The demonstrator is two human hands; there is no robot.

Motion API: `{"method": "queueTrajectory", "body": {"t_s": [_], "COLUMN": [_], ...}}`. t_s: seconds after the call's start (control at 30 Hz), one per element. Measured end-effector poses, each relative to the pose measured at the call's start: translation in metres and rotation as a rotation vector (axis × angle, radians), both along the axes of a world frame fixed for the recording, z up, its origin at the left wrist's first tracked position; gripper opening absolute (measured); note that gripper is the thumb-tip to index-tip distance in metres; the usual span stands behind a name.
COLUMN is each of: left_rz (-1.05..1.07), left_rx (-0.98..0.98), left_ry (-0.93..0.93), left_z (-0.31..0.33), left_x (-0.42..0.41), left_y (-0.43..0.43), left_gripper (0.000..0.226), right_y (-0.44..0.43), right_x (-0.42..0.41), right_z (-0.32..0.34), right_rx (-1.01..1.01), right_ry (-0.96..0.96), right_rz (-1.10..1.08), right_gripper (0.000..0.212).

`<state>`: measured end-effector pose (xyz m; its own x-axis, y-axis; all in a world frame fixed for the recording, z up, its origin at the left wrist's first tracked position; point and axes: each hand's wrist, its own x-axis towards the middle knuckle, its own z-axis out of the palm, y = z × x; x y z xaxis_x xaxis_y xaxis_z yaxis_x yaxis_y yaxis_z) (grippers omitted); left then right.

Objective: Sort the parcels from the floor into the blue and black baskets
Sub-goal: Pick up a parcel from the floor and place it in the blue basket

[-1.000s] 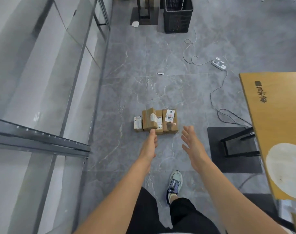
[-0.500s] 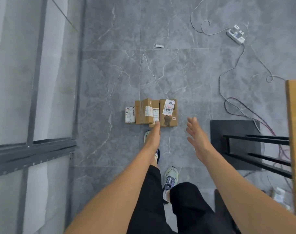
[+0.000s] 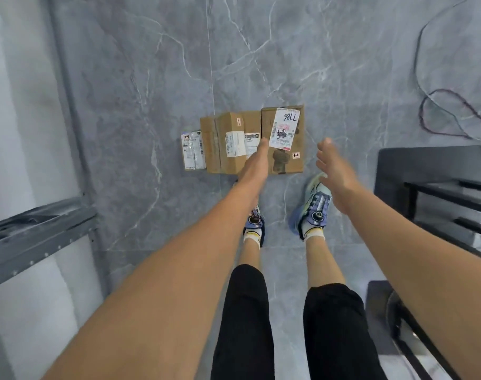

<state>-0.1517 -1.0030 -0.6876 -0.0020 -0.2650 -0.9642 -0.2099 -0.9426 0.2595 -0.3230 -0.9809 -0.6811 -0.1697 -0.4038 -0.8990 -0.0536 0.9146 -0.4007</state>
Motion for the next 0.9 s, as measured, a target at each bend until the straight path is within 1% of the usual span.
{"method": "queueTrajectory", "body": {"t_s": [0.07, 0.13, 0.17, 0.23, 0.3, 0.37, 0.43, 0.53, 0.6, 0.73, 0.8, 0.9], "left_rz": [0.065, 0.127, 0.151, 0.162, 0.157, 0.170, 0.172, 0.164, 0.167, 0.164, 0.130, 0.084], "left_rx": [0.014, 0.032, 0.040, 0.051, 0.051, 0.040, 0.030, -0.004, -0.013, -0.015, -0.020, -0.042], "left_ry": [-0.029, -0.035, -0.033, -0.030, -0.032, -0.031, -0.043, -0.116, -0.142, -0.045, -0.058, -0.138], "left_z": [-0.046, -0.088, -0.107, -0.134, -0.155, -0.173, -0.180, -0.190, -0.193, -0.202, -0.203, -0.211], "left_x": [-0.008, -0.017, -0.019, -0.022, -0.025, -0.029, -0.033, -0.037, -0.036, -0.038, -0.045, -0.051], "left_y": [-0.005, -0.007, -0.008, -0.011, -0.014, -0.015, -0.015, -0.013, -0.012, -0.012, -0.014, -0.015], "left_gripper": [0.086, 0.082, 0.079, 0.078, 0.078, 0.077, 0.079, 0.086, 0.080, 0.074, 0.073, 0.068], "right_y": [-0.004, -0.007, -0.010, -0.014, -0.018, -0.019, -0.023, -0.025, -0.024, -0.022, -0.022, -0.024], "right_x": [-0.004, -0.009, -0.009, -0.009, -0.009, -0.012, -0.014, -0.016, -0.018, -0.026, -0.031, -0.031], "right_z": [-0.040, -0.072, -0.087, -0.114, -0.135, -0.156, -0.170, -0.188, -0.195, -0.203, -0.204, -0.210], "right_rx": [0.012, 0.034, 0.044, 0.059, 0.056, 0.041, 0.050, 0.045, 0.049, 0.054, 0.055, 0.065], "right_ry": [-0.003, -0.014, -0.022, -0.031, -0.028, -0.031, -0.043, -0.072, -0.067, -0.035, -0.001, 0.016], "right_rz": [-0.006, 0.006, 0.021, 0.036, 0.043, 0.040, 0.028, 0.046, 0.041, 0.004, -0.021, -0.070], "right_gripper": [0.064, 0.052, 0.053, 0.058, 0.058, 0.047, 0.034, 0.040, 0.046, 0.051, 0.049, 0.042]}}
